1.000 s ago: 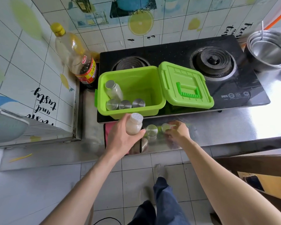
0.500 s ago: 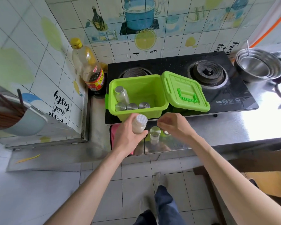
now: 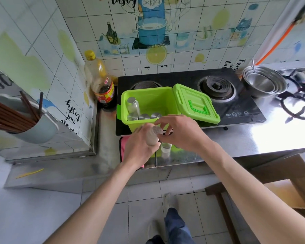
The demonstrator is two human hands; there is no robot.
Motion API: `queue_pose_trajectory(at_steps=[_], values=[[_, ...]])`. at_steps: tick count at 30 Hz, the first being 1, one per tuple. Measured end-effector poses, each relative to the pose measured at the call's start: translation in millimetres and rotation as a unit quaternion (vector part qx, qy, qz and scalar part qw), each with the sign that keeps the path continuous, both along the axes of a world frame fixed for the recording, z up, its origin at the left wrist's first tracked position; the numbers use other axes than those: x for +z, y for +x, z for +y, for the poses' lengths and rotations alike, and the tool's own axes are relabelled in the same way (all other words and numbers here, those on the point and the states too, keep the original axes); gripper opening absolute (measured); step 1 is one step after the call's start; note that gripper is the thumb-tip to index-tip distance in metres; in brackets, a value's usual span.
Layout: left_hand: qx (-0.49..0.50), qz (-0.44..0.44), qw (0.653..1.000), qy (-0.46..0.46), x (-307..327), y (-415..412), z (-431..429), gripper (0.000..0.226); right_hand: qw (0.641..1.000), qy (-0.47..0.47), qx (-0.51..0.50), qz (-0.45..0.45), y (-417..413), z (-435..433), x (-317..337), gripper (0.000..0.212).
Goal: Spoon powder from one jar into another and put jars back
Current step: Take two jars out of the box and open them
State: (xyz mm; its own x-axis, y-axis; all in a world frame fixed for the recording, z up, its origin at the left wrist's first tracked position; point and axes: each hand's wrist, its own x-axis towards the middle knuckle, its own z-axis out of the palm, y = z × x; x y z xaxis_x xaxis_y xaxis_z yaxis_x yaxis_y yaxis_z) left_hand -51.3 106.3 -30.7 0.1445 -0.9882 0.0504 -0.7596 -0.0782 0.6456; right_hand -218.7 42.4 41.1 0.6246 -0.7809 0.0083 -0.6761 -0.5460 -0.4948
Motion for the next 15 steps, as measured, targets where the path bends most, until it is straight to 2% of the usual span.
queue_pose_trajectory(at_steps=[5,8,11,13,15], values=[[0.006,-0.039,0.999,-0.017,3.6,1.9,8.8,0.041,0.992,-0.089,0.019,0.087,11.6,8.1,9.7,0.04],[0.008,-0.063,0.998,-0.03,4.7,0.4,13.2,0.037,0.984,-0.114,0.022,0.136,21.5,13.2,12.5,0.03],[-0.001,-0.076,0.996,-0.048,9.0,-5.6,18.3,0.037,0.979,-0.123,0.015,0.162,29.5,18.8,12.1,0.019],[0.003,-0.082,0.995,-0.051,11.3,-8.5,20.6,0.041,0.976,-0.124,0.013,0.178,33.2,21.6,11.5,0.016],[0.007,-0.089,0.995,-0.044,14.4,-10.0,22.4,0.035,0.974,-0.125,0.017,0.188,34.8,23.4,11.3,0.015]])
